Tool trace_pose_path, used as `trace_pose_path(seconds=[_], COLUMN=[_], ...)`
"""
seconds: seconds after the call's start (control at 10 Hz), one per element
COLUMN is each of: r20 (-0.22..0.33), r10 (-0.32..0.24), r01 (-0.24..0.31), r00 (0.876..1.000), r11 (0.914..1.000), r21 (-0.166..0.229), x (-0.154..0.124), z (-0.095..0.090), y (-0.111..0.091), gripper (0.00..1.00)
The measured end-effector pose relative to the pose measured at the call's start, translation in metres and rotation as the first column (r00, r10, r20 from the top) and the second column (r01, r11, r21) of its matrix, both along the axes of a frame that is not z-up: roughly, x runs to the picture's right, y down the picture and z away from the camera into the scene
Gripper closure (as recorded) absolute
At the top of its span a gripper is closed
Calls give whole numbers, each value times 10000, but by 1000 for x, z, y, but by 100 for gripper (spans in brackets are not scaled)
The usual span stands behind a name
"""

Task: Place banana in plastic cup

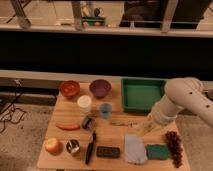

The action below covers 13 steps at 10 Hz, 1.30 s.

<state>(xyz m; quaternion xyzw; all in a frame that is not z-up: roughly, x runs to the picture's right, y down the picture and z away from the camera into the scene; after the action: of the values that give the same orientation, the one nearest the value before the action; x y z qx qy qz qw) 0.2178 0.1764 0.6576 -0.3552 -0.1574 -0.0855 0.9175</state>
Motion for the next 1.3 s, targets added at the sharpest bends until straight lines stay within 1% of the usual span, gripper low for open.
trace_pose_path(seconds=[0.3,0.5,0.7,1.0,1.1,1.2,1.3], r20=[-2,92,410,1045,1213,1550,1705], r10=[1,-139,-482,-1225,-1438,-1894,-2115], r01=[-1,139,477,1185,1384,1798,1994], r00=[10000,9999,9980,9870,9821,9696,9624], r11=[10000,9999,9988,9920,9890,9809,9762], r21=[-2,-6,118,430,516,739,857], x=[0,-3,-24,-94,-111,-141,-154], z=[0,1,-1,-3,-4,-4,-2], y=[0,5,8,5,3,-3,-7], gripper=[88,88,88,88,88,88,88])
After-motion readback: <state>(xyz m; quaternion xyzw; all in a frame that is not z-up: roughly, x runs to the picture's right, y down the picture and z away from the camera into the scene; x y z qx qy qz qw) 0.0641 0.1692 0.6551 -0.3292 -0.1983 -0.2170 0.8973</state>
